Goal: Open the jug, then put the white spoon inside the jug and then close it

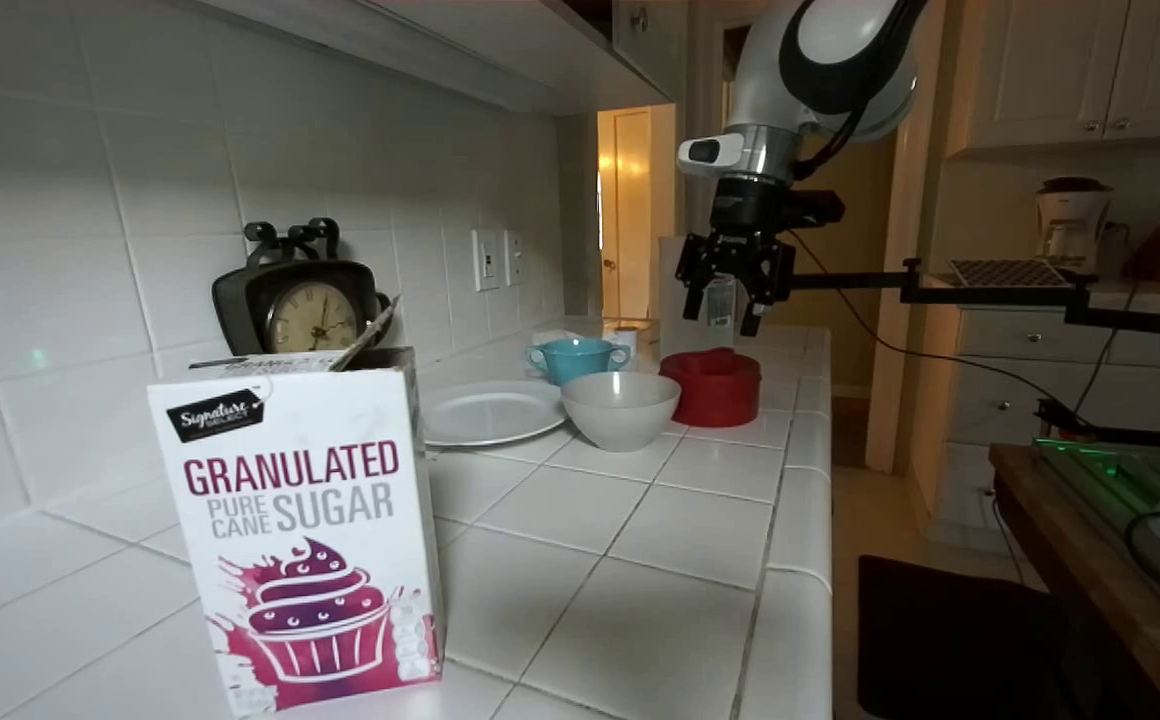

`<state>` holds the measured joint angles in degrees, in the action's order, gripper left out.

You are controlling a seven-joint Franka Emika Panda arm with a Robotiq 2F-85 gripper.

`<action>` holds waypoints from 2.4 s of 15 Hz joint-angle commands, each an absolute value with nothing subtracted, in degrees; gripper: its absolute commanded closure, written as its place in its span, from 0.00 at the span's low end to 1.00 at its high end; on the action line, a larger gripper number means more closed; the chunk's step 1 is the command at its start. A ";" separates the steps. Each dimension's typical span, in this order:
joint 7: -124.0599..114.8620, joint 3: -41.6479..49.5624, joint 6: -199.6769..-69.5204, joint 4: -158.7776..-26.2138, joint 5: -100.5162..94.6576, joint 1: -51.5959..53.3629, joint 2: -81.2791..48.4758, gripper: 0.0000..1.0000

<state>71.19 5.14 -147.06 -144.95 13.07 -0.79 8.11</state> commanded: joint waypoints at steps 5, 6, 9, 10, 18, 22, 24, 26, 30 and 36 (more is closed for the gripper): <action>74.99 5.59 -149.85 -144.14 15.08 0.08 3.98 0.21; 75.28 5.48 -149.90 -144.00 14.97 -0.04 3.70 0.23; 76.03 5.30 -149.68 -143.64 15.34 -0.14 3.19 0.44; 76.16 5.27 -149.65 -143.45 15.43 -0.16 3.01 0.51; 78.32 5.15 -149.34 -143.17 16.30 -0.13 2.80 0.55; 79.86 5.18 -148.79 -143.26 17.05 -0.18 2.96 0.92; 79.63 5.20 -147.90 -143.35 17.37 -0.30 3.61 0.92; 77.89 5.20 -145.52 -143.55 16.52 -0.53 5.85 0.92; 73.81 6.48 -132.96 -141.85 13.93 -1.53 11.43 0.92; 68.56 7.41 -120.25 -136.71 11.31 -1.95 20.05 0.92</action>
